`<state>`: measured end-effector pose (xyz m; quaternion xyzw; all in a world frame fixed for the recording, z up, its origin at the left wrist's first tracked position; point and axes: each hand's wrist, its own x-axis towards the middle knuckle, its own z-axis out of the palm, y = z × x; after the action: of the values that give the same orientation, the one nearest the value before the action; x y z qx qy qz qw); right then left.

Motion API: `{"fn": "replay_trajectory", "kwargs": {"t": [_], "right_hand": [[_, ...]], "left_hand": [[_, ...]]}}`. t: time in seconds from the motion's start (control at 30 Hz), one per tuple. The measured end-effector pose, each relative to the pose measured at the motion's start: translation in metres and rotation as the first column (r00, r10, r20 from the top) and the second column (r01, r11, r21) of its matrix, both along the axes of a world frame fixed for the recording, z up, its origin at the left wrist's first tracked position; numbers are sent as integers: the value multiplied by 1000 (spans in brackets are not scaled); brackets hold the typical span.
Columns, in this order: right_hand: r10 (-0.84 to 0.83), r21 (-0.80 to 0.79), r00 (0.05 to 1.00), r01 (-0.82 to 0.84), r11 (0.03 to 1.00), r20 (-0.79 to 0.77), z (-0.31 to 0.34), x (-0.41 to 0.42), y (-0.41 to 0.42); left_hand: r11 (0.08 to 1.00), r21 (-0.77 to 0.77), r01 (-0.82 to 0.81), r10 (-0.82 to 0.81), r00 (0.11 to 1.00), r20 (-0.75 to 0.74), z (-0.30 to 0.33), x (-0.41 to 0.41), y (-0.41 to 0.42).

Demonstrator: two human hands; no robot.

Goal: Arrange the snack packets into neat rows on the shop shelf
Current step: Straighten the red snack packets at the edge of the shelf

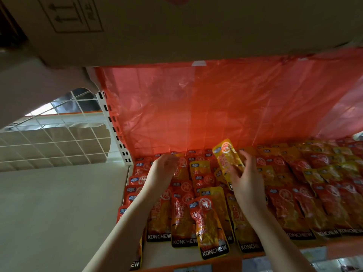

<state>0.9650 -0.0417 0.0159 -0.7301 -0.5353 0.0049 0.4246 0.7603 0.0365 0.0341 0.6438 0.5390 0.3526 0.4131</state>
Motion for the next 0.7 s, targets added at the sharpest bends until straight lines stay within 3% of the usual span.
{"fn": "replay_trajectory", "kwargs": {"t": [0.2,0.37,0.43,0.57,0.7], "right_hand": [[-181,-86,964,200,976,195,-10,26,-7],[-269,-257,937,322,911,222,-5,26,-9],[-238,-229,948,285,931,210,3,22,-4],[-32,-162,987,59,985,160,17,-2,17],[196,-213,969,-162,964,151,13,-34,41]], "left_hand": [[997,57,-43,49,994,-102,-13,-4,14],[995,50,-88,96,980,-172,-15,3,30],[993,49,-105,112,973,-202,-16,7,34],[990,80,-120,137,953,-271,-19,16,42],[996,23,-90,92,910,-404,-22,21,58]]}}
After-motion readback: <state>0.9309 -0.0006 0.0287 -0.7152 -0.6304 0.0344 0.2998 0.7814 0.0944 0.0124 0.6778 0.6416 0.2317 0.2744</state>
